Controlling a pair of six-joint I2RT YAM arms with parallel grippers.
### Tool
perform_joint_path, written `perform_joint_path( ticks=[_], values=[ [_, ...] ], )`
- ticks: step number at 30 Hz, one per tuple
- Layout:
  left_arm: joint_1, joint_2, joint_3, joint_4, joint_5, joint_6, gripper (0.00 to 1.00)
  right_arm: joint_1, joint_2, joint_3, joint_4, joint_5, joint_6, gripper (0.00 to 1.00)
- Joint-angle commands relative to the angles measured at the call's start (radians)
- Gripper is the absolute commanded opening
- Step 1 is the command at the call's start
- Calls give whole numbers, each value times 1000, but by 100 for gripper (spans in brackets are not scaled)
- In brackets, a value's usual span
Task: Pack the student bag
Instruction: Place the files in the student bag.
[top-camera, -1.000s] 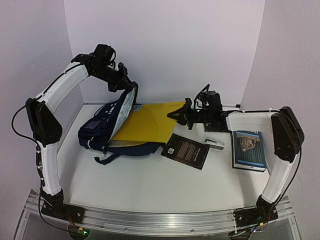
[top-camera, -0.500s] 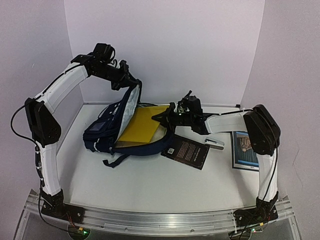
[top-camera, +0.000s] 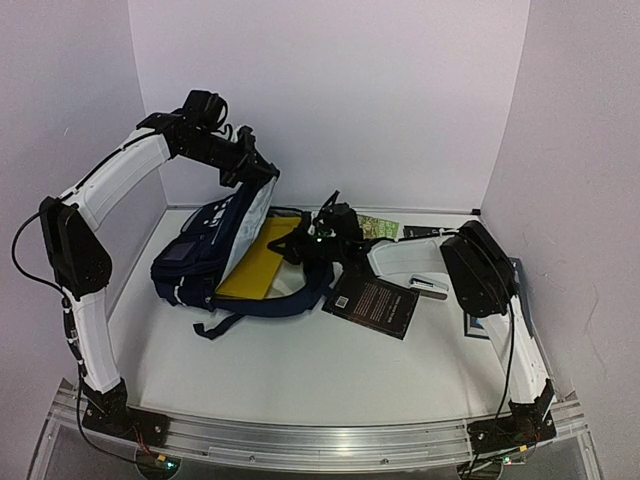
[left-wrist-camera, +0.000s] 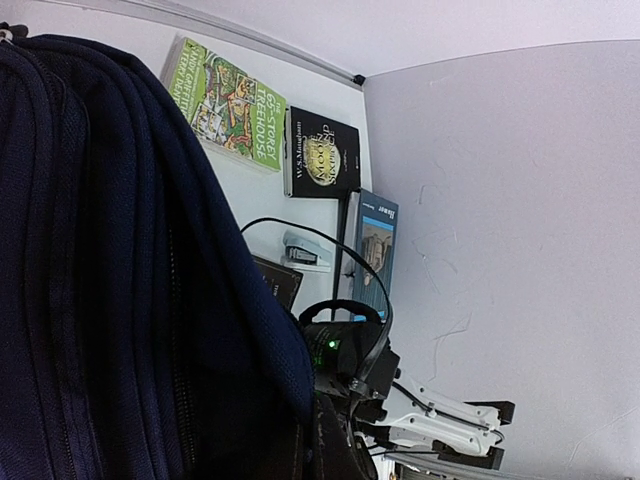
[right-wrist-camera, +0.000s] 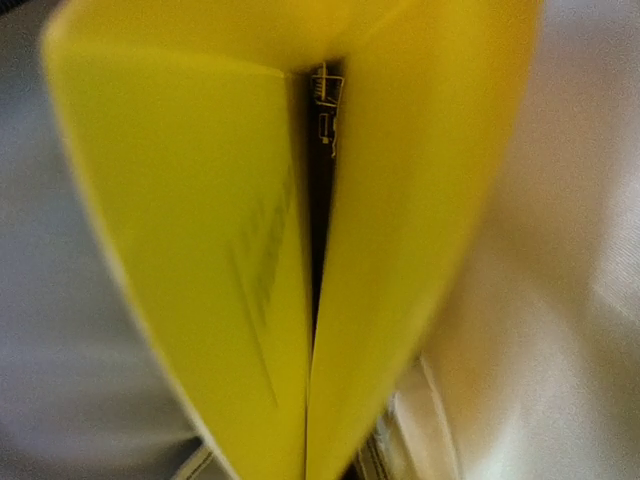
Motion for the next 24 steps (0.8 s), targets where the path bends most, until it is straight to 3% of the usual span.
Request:
perform_joint_path(
  ticks=[1,4,7,10,14,18,22,24],
  values=[
    [-19,-142,0,153,70,-2,0,32,23,69,-53,57,-145,21],
    [-16,-151,-12,143,54,6,0,27,-11,65,-138,88,-213,57],
    [-13,-153,-13,132,45,16,0,16,-58,46,-186,107,-260,74],
    [-9,-154,-20,127,32,23,0,4,-101,32,-226,124,-302,80],
    [-8,-155,-27,132,25,27,0,2,-143,27,-322,136,-331,76],
    [-8,-157,-34,139,24,30,0,3,-189,-39,-334,73,-264,64],
    [-8,-169,-56,149,36,25,0,2,-209,-64,-335,52,-253,40],
    [-8,-179,-78,159,53,22,0,0,-200,-32,-341,83,-292,20]
  ],
)
